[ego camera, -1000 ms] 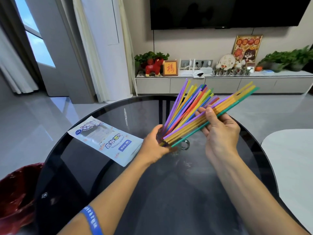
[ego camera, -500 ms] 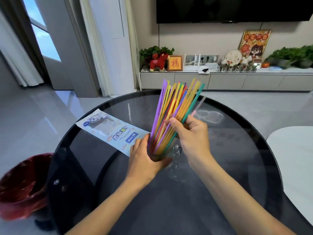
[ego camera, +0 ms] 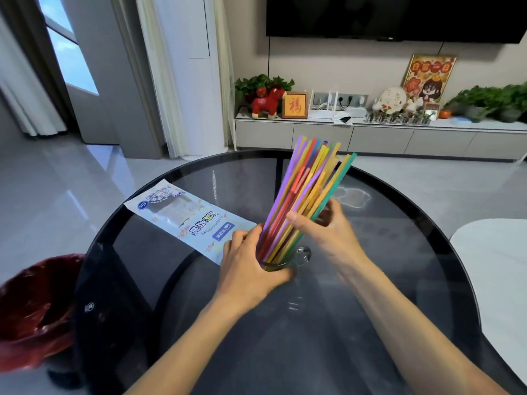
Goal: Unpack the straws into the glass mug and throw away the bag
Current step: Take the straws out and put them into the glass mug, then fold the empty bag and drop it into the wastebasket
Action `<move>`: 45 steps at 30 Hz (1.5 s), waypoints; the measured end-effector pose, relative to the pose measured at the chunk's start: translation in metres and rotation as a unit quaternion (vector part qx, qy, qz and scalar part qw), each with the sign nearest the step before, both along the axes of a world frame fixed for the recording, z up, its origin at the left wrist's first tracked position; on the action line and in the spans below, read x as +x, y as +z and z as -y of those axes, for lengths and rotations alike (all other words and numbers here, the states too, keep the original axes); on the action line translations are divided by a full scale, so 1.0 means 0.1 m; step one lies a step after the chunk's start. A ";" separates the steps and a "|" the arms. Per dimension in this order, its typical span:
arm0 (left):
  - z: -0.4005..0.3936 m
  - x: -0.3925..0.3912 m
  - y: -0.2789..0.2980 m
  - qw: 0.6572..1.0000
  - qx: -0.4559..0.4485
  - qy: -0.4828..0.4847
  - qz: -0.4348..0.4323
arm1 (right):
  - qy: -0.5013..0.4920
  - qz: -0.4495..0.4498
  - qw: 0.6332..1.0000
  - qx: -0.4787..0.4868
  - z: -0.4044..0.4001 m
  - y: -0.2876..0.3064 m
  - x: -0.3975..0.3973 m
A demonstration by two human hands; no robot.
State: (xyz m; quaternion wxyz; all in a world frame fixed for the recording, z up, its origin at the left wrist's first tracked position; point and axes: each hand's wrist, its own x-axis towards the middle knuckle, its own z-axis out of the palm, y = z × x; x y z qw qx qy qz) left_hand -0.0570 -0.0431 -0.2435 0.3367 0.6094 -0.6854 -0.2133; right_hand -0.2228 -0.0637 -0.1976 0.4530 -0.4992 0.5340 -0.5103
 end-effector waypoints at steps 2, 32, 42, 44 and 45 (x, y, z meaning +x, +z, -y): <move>-0.01 -0.01 0.01 1.000 -0.003 -0.014 -0.003 | 0.064 0.078 0.995 0.008 0.04 -0.03 0.10; -0.01 0.02 -0.02 0.994 0.059 -0.035 -0.084 | 0.132 -0.185 0.971 0.077 0.05 -0.35 -0.38; 0.12 0.43 -0.04 0.990 0.008 0.055 -0.126 | 0.034 -0.239 0.970 0.027 0.09 -0.39 -0.55; 0.12 0.62 -0.13 0.993 0.067 0.065 0.071 | 0.013 -0.239 0.971 0.024 0.06 -0.37 -0.57; 0.11 0.70 -0.16 0.983 0.095 0.053 0.148 | 0.008 -0.240 0.970 0.033 0.05 -0.35 -0.59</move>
